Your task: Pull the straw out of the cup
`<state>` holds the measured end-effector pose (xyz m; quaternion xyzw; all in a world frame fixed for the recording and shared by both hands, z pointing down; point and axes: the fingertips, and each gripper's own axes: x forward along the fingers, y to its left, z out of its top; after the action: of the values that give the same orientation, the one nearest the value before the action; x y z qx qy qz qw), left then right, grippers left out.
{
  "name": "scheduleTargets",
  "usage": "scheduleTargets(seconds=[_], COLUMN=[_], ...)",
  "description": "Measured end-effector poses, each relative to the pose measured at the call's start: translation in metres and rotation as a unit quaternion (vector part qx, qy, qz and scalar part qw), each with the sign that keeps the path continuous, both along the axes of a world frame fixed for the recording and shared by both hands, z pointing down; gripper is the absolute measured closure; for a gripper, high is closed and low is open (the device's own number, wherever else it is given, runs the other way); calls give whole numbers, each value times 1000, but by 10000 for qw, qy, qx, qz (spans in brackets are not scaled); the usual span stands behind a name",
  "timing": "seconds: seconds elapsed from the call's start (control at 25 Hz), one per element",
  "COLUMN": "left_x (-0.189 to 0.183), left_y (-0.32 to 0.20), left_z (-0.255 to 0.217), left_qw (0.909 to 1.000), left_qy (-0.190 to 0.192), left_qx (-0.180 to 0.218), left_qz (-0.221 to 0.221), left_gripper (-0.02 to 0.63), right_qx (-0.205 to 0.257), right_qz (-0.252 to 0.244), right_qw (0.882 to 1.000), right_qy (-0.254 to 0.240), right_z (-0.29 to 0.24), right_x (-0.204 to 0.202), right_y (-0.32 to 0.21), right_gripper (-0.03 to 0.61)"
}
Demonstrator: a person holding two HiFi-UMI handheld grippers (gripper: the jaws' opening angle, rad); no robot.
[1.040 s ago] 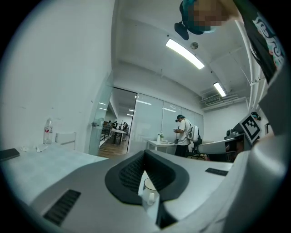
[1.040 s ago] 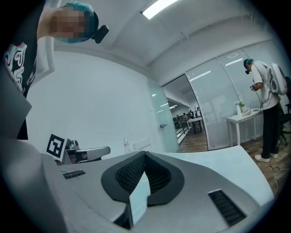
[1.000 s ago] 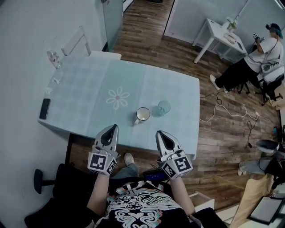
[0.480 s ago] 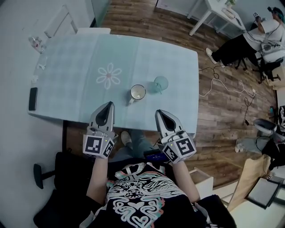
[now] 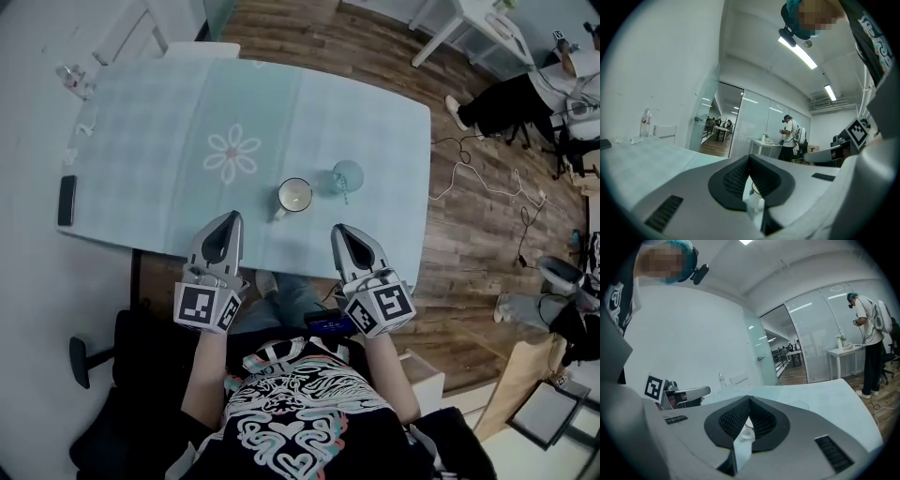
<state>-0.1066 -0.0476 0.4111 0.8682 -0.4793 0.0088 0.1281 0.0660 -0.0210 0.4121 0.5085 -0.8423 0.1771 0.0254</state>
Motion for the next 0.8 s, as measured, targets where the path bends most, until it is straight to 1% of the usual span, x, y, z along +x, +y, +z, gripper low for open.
scheduleTargets(seconds=[0.16, 0.32, 0.52, 0.64, 0.8], left_x=[6, 9, 15, 22, 32], left_y=[-3, -5, -9, -10, -8], left_z=[8, 21, 39, 49, 56], left_qw=[9999, 9995, 9986, 9974, 9963], left_qy=[-113, -218, -351, -498, -532], left_qx=[-82, -220, -368, -453, -545], left_qz=[89, 101, 168, 266, 396], left_gripper=[614, 614, 614, 614, 614], right_qx=[-82, -276, -428, -585, -810], right_qz=[28, -1, -57, 0, 27], right_qw=[10000, 9994, 9990, 9983, 9966], right_qy=[-30, -208, -74, -83, -135], right_z=[8, 22, 39, 52, 69], right_x=[3, 3, 3, 9, 12], right_y=[-10, -14, -25, -29, -33], right_gripper=[563, 563, 563, 563, 563])
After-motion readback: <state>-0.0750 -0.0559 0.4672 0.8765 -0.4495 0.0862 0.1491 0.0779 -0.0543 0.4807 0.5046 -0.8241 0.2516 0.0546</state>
